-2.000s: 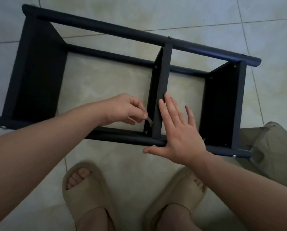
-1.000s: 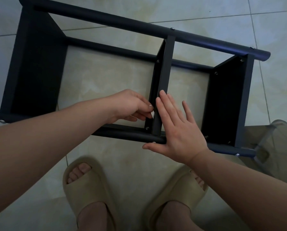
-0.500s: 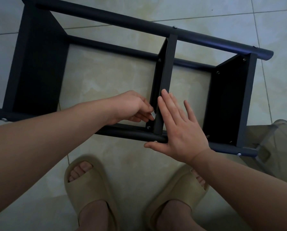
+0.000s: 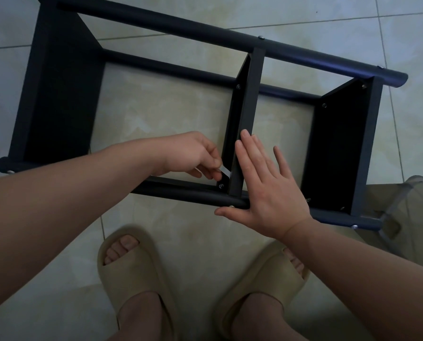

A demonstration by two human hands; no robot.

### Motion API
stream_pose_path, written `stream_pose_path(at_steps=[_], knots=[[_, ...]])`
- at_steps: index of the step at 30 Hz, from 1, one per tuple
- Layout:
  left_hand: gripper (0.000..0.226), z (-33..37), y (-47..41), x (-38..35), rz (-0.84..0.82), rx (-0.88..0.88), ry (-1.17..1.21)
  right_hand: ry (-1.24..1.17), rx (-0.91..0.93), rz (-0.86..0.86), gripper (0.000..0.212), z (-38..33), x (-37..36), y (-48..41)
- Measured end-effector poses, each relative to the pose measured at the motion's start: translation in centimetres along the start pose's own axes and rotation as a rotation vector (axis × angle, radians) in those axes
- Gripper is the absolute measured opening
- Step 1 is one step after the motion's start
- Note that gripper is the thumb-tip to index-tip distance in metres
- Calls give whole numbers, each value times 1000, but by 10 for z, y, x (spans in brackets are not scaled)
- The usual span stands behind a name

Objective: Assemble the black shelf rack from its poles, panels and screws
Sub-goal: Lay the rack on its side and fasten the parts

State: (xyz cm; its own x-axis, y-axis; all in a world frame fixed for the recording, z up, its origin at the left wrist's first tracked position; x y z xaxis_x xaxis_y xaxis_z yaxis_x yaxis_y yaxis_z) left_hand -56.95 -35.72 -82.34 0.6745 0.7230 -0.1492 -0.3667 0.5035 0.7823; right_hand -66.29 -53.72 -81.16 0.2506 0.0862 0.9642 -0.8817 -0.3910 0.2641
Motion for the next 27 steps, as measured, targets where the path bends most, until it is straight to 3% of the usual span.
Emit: stream_pose_path(at_steps=[27], knots=[[11, -14, 8, -1, -96, -52, -351, 3, 2, -17, 114, -1, 0, 0]])
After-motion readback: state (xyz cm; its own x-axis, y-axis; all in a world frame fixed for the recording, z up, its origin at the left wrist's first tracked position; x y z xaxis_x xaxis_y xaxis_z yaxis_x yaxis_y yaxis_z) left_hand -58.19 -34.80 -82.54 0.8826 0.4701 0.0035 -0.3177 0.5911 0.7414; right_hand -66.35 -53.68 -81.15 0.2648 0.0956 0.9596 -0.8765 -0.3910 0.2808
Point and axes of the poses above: each hand's wrist, its own y-axis away from the middle knuckle, its own x-axis out of the back of the hand, z = x × y, the point moved 2 cm from there along -y, towards the middle knuckle, and after that the axes turned 10 degrees about y, right-handed, at the moved point
